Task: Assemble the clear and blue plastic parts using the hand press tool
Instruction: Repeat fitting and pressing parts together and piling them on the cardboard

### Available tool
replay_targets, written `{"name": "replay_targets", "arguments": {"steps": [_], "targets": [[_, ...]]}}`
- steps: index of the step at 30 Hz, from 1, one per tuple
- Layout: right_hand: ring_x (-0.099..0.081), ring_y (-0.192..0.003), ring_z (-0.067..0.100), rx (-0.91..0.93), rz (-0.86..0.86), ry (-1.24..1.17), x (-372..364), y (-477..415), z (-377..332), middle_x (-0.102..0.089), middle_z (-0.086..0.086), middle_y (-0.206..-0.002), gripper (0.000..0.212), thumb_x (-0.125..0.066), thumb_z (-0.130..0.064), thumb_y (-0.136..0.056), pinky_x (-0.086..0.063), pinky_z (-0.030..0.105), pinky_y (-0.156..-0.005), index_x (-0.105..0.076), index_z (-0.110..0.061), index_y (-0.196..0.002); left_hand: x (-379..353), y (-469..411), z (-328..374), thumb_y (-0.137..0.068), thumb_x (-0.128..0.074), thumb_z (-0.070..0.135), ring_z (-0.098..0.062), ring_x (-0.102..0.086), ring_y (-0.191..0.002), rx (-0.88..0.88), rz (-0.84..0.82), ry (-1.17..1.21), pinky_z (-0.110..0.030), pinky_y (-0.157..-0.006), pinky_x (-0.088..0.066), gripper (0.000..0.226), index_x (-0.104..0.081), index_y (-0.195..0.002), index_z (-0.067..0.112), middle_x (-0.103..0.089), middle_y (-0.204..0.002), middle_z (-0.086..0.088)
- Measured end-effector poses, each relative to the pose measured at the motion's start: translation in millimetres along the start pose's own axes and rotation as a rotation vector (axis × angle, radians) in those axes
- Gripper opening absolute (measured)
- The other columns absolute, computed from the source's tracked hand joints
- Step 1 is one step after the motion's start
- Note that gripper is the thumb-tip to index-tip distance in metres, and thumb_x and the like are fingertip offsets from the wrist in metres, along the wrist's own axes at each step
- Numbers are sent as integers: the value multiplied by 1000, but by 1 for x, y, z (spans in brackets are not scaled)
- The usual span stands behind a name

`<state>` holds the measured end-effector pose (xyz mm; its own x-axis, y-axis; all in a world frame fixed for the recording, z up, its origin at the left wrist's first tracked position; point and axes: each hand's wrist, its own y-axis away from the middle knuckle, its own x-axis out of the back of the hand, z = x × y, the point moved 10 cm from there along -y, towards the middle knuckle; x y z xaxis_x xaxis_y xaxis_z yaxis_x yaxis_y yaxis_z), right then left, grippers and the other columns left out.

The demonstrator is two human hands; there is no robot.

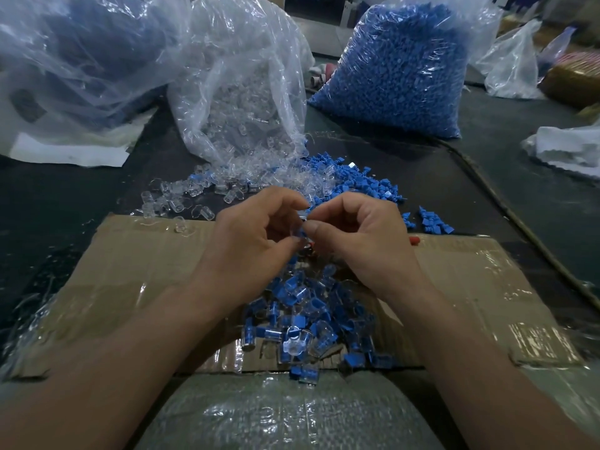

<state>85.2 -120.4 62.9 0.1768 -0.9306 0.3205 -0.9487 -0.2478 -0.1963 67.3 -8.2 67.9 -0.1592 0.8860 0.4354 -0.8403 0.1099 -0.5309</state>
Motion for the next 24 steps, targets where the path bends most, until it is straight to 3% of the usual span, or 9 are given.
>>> {"name": "replay_targets", "arguments": {"steps": [4,8,12,15,19,24], "targets": [[-62,-64,6,-50,-11,-45,2,0,6,-65,-5,-67,15,-74,-11,-72,-54,20,-63,-62,-19,-78,3,0,2,-69,-75,-3,-6,-63,-76,-2,22,48,-12,-67,-51,47,-54,-94,30,-63,-81,9],[-65,-65,7,-183,-142,-212,-10,3,16,-68,-3,-68,26,-66,-25,-64,-55,19,-65,-63,-14,-87,7,0,11,-70,-72,14,4,-59,-79,-67,48,3,-8,-69,-47,34,-54,-96,25,-56,-81,21],[-65,-60,6,-186,-172,-306,-13,4,14,-67,-4,-61,14,-63,-12,-72,-53,16,-59,-63,-9,-86,7,0,11,-70,-72,15,8,-56,-77,-42,36,6,-12,-65,-48,33,-54,-93,30,-55,-80,21],[-64,-60,7,-149,-109,-285,-7,0,13,-67,-2,-65,11,-64,-8,-74,-53,17,-59,-62,-10,-85,6,-1,3,-72,-73,2,-1,-60,-80,56,8,96,-21,-68,-53,48,-51,-94,39,-59,-83,15],[-65,-64,11,-111,-45,-252,5,-2,13,-67,2,-70,21,-65,-21,-61,-54,19,-62,-60,-13,-80,2,1,-19,-74,-70,9,-11,-63,-75,319,-28,349,-34,-68,-57,28,-60,-89,31,-64,-80,5],[-65,-69,11,-35,-78,-171,0,-1,9,-68,-4,-70,21,-68,-24,-60,-55,23,-69,-62,-16,-78,-8,2,-18,-62,-66,23,-7,-65,-58,369,-80,445,-16,-56,-52,22,-64,-81,13,-69,-68,1]]}}
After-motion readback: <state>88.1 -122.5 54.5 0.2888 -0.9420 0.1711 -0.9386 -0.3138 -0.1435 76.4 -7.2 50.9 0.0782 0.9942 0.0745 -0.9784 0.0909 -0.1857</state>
